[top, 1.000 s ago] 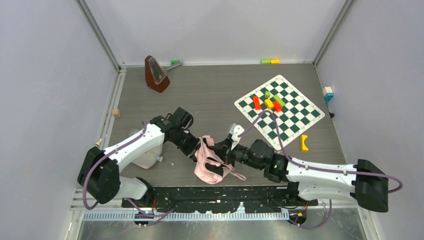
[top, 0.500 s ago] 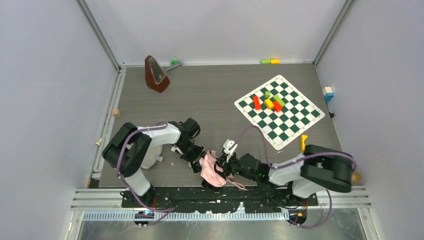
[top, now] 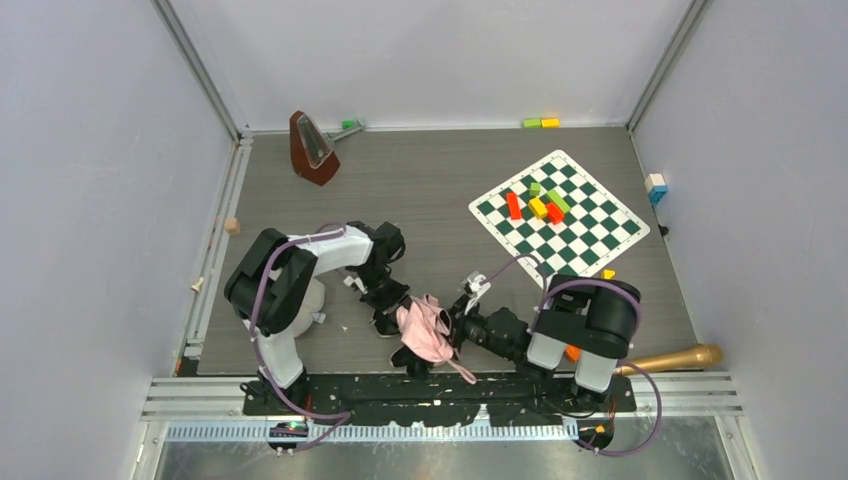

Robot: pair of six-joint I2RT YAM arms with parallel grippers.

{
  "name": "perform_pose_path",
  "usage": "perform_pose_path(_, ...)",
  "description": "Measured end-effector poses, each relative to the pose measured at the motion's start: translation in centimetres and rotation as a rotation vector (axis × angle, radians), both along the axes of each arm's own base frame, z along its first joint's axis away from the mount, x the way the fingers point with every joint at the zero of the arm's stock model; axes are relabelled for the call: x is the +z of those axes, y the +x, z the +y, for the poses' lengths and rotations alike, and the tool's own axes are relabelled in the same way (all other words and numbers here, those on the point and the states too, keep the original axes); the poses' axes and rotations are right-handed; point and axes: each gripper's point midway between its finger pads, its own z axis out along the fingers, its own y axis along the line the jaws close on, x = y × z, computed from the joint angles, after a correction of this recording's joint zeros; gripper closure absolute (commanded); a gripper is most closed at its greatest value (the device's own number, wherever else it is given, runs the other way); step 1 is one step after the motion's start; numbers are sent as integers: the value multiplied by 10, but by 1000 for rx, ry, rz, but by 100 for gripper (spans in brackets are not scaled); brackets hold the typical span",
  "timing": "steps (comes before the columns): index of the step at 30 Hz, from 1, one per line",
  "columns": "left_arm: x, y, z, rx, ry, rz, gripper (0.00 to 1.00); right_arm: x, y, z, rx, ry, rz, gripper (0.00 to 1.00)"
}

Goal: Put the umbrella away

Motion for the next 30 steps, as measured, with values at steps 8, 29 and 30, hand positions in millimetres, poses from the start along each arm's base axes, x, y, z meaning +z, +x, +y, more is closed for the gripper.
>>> perform_pose_path(8, 4, 2, -14, -42, -52, 40, 100, 43, -5, -3, 104, -48, -41, 95)
perform_pose_path(29, 17, 19, -23, -130, -267, -57, 100, 84, -7, -25, 193, -34, 15, 95)
perform_pose_path(30, 17, 19, -22, -138, -270, -89, 100, 84, -6, -23, 184, -3, 40, 95)
